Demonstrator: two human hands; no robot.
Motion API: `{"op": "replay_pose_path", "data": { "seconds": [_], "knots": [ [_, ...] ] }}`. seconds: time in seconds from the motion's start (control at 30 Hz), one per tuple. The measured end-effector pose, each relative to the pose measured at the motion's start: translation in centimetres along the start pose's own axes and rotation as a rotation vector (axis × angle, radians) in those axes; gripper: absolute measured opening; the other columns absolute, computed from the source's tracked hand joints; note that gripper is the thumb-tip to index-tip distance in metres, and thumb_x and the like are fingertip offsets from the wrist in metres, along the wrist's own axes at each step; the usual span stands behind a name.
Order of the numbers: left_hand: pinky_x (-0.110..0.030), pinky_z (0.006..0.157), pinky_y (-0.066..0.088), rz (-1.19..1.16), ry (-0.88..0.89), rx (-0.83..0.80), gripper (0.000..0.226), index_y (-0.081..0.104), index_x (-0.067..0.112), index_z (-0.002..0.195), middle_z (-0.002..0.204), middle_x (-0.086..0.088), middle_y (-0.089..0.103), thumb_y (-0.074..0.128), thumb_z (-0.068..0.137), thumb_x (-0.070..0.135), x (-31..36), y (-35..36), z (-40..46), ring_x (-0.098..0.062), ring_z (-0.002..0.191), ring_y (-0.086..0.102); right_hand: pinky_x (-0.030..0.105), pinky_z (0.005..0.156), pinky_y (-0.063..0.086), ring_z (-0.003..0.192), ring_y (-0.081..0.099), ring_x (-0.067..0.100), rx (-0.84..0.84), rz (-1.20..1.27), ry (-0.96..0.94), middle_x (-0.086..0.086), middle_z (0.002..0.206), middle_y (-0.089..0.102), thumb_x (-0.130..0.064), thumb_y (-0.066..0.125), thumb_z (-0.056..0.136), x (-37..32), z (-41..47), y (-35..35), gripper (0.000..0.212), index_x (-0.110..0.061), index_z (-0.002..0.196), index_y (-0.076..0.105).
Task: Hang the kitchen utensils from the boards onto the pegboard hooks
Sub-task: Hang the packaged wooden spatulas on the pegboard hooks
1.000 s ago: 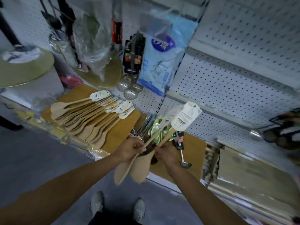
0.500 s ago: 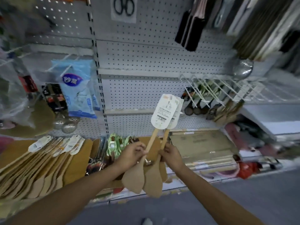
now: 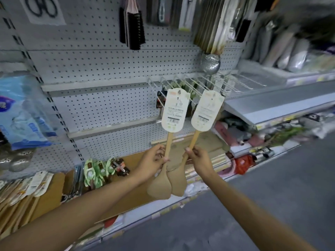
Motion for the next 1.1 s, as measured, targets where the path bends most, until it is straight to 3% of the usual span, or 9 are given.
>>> {"op": "replay_pose_path", "data": {
  "seconds": [0.1, 0.2, 0.3, 0.47, 0.6, 0.73, 0.87, 0.93, 1.1],
  "knots": [
    [-0.026, 0.076, 0.059, -0.008, 0.005, -0.007, 0.024, 0.059, 0.024, 0.104, 0.097, -0.001, 0.068, 0.066, 0.092, 0.004, 1.2, 3.9, 2.5, -0.007, 0.085, 0.073, 0.051, 0.074, 0.058, 0.081, 0.067, 0.032, 0.013, 0.046, -0.025, 0.015, 0.083, 0.065, -0.017, 0.061, 0.095, 0.3, 0.8, -4.6, 0.012, -0.006, 0.099, 0.058],
    [-0.024, 0.074, 0.058, -0.026, 0.014, 0.004, 0.020, 0.060, 0.020, 0.104, 0.095, -0.003, 0.069, 0.066, 0.092, 0.005, 1.9, 8.4, 5.4, -0.010, 0.085, 0.074, 0.046, 0.073, 0.059, 0.082, 0.068, 0.029, 0.019, 0.064, -0.066, 0.016, 0.086, 0.065, -0.014, 0.060, 0.095, 0.9, 2.1, -9.8, 0.011, -0.006, 0.102, 0.057],
    [-0.037, 0.074, 0.061, -0.059, -0.002, -0.007, 0.014, 0.061, 0.016, 0.106, 0.092, -0.005, 0.069, 0.064, 0.094, 0.009, 2.6, 13.5, 8.4, -0.016, 0.086, 0.074, 0.047, 0.074, 0.059, 0.080, 0.068, 0.026, 0.021, 0.050, -0.082, 0.013, 0.084, 0.067, -0.013, 0.059, 0.096, 1.8, 3.8, -15.4, 0.002, -0.011, 0.097, 0.059],
    [-0.036, 0.071, 0.059, -0.072, -0.017, -0.035, 0.016, 0.061, 0.023, 0.099, 0.093, -0.009, 0.066, 0.063, 0.094, 0.008, 4.0, 21.1, 12.9, -0.023, 0.088, 0.074, 0.049, 0.078, 0.059, 0.086, 0.068, 0.038, 0.030, 0.041, -0.048, 0.021, 0.087, 0.067, -0.001, 0.061, 0.091, 4.2, 6.9, -24.1, 0.009, -0.006, 0.099, 0.059],
    [-0.038, 0.070, 0.057, -0.080, -0.049, -0.047, 0.014, 0.060, 0.014, 0.103, 0.094, -0.014, 0.065, 0.063, 0.093, 0.004, 4.0, 25.9, 15.8, -0.021, 0.086, 0.074, 0.044, 0.075, 0.057, 0.082, 0.065, 0.037, 0.023, 0.073, -0.059, 0.023, 0.084, 0.063, -0.004, 0.054, 0.097, 5.4, 8.6, -29.2, 0.006, -0.006, 0.093, 0.056],
    [-0.025, 0.064, 0.055, -0.091, -0.079, -0.073, 0.011, 0.061, 0.008, 0.102, 0.091, -0.011, 0.069, 0.063, 0.093, 0.002, 4.0, 29.3, 18.5, -0.016, 0.079, 0.073, 0.043, 0.070, 0.055, 0.079, 0.065, 0.033, 0.022, 0.105, -0.050, 0.015, 0.081, 0.066, -0.012, 0.048, 0.101, 7.1, 10.9, -32.7, 0.013, 0.000, 0.098, 0.052],
    [-0.026, 0.067, 0.057, -0.102, -0.091, -0.104, 0.007, 0.060, 0.005, 0.103, 0.092, -0.015, 0.072, 0.060, 0.097, 0.009, 3.5, 31.2, 21.5, -0.021, 0.083, 0.074, 0.040, 0.068, 0.058, 0.075, 0.066, 0.033, 0.054, 0.135, 0.002, 0.013, 0.079, 0.065, -0.007, 0.048, 0.100, 8.7, 14.3, -35.0, 0.008, -0.001, 0.101, 0.053],
    [-0.027, 0.069, 0.058, -0.100, -0.072, -0.126, 0.009, 0.060, 0.004, 0.104, 0.093, -0.015, 0.072, 0.060, 0.098, 0.011, 3.4, 31.8, 23.3, -0.021, 0.087, 0.074, 0.041, 0.068, 0.057, 0.074, 0.067, 0.035, 0.063, 0.132, 0.020, 0.013, 0.079, 0.064, -0.012, 0.048, 0.101, 9.2, 16.1, -35.7, 0.016, 0.002, 0.098, 0.054],
    [-0.034, 0.073, 0.060, -0.067, -0.039, -0.173, 0.006, 0.062, 0.011, 0.102, 0.096, -0.011, 0.073, 0.060, 0.097, 0.008, 3.4, 32.7, 27.6, -0.019, 0.091, 0.074, 0.026, 0.058, 0.053, 0.072, 0.066, 0.031, 0.093, 0.091, 0.046, 0.035, 0.087, 0.061, -0.016, 0.048, 0.102, 9.8, 20.5, -37.5, 0.025, 0.008, 0.095, 0.053]
  ]
}}
Point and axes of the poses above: each hand's wrist, its own z-axis towards the middle knuckle, its own y-axis out of the palm, x = y × z, the point moved 8 cm from there along z, towards the middle knuckle
